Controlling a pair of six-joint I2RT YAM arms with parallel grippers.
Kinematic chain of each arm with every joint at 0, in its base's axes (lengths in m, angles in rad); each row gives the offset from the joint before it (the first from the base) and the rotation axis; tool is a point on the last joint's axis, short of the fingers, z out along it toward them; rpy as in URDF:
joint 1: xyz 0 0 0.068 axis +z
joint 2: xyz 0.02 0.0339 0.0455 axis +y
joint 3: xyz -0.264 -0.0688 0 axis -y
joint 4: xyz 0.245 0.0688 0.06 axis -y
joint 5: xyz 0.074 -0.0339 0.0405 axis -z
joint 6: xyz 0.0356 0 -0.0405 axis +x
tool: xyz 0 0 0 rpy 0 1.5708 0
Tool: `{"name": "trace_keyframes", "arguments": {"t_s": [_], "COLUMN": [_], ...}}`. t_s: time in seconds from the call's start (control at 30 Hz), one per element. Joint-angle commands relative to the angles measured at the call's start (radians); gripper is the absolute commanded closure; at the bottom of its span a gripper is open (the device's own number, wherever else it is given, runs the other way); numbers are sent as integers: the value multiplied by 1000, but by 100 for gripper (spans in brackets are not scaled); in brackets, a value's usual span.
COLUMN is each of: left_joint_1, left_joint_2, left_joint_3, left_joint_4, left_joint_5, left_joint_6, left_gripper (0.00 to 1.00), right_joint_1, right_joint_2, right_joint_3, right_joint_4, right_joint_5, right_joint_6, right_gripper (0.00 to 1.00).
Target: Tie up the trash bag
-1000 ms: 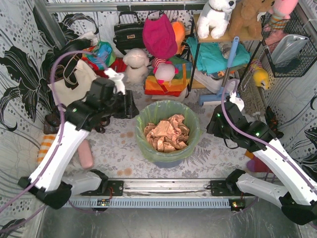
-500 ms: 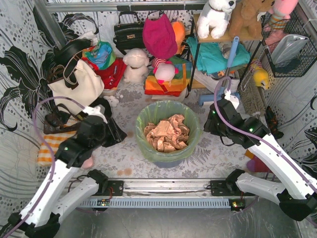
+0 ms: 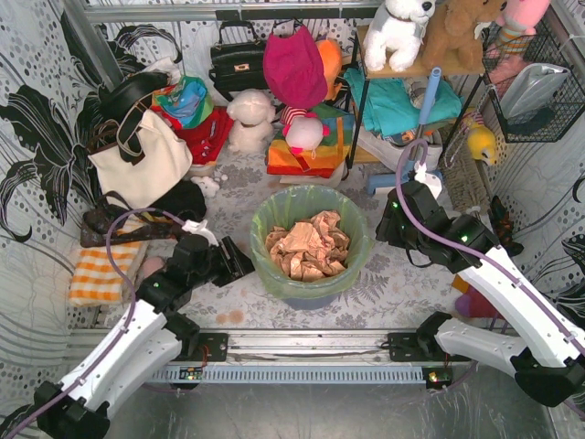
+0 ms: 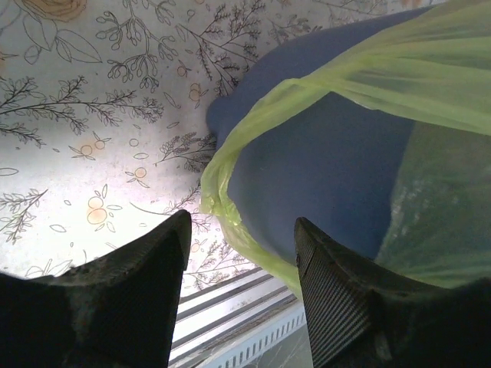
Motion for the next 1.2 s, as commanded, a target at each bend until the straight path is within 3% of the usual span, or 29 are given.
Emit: {"name": "trace_keyframes", "arguments": {"t_s": [0.0,0.57,0.93,1.17], "left_joint_1": [0,0,0,0], "left_joint_2": [35,260,310,336], "left_joint_3": [-34,-147,-191,-196], "left_joint_4": [160,359,423,438], "left_joint_5": [48,146,157,156], "left_joint_6": [-15,-36,-45,-32], "left_gripper": [35,40,45,55], "right_joint_1": [5,5,5,5], "right_joint_2": [2,20,28,22], "right_joint_3": [21,22,21,15], "right_joint_4": [16,20,27,28], "right_joint_5": [6,-2,-10,-12], "right_joint_6": [18,23,16,21], "right_gripper": [56,56,56,56]}}
